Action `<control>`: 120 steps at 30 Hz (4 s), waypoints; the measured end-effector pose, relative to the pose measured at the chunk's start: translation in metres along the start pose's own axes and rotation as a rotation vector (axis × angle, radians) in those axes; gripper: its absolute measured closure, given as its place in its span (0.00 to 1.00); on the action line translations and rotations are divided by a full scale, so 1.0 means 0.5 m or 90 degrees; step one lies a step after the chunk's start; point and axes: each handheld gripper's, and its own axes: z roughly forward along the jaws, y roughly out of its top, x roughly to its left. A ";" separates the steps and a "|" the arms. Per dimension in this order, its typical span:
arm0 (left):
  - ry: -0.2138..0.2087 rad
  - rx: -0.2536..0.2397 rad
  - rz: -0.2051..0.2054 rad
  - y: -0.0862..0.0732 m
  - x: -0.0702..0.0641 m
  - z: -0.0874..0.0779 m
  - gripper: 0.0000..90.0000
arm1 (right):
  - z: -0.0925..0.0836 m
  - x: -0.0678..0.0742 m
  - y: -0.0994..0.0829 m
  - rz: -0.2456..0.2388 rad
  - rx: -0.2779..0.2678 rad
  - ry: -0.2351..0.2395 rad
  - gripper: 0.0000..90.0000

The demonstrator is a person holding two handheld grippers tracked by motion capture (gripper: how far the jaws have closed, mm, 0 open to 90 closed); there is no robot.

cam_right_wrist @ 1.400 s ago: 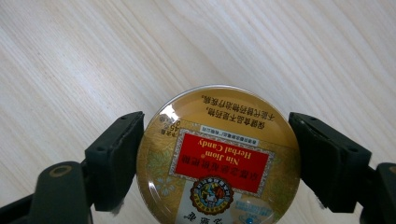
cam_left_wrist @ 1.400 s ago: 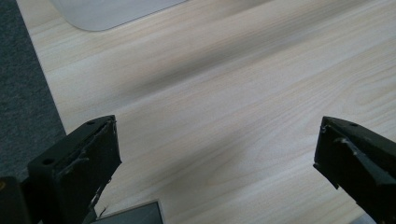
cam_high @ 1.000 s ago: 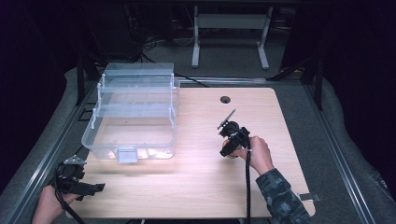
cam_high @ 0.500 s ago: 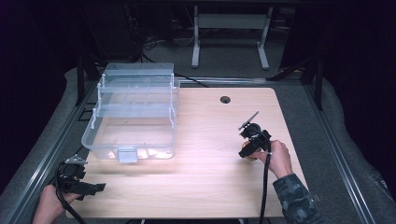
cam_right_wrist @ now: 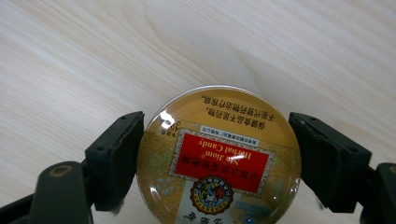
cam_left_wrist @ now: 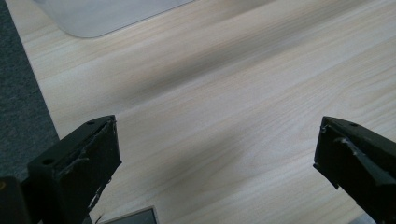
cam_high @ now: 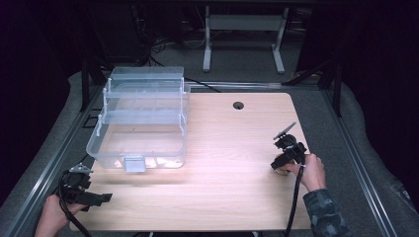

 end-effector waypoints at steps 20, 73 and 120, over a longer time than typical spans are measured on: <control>-0.002 0.008 0.003 0.006 -0.002 0.005 0.00 | 0.024 -0.070 -0.072 0.083 0.016 -0.001 0.16; -0.033 0.038 -0.039 0.261 0.138 -0.074 0.00 | -0.048 0.120 -0.102 0.011 -0.200 0.077 0.08; 0.093 0.135 -0.114 0.317 0.232 0.106 0.90 | -0.059 0.125 -0.216 0.110 -0.228 0.049 0.08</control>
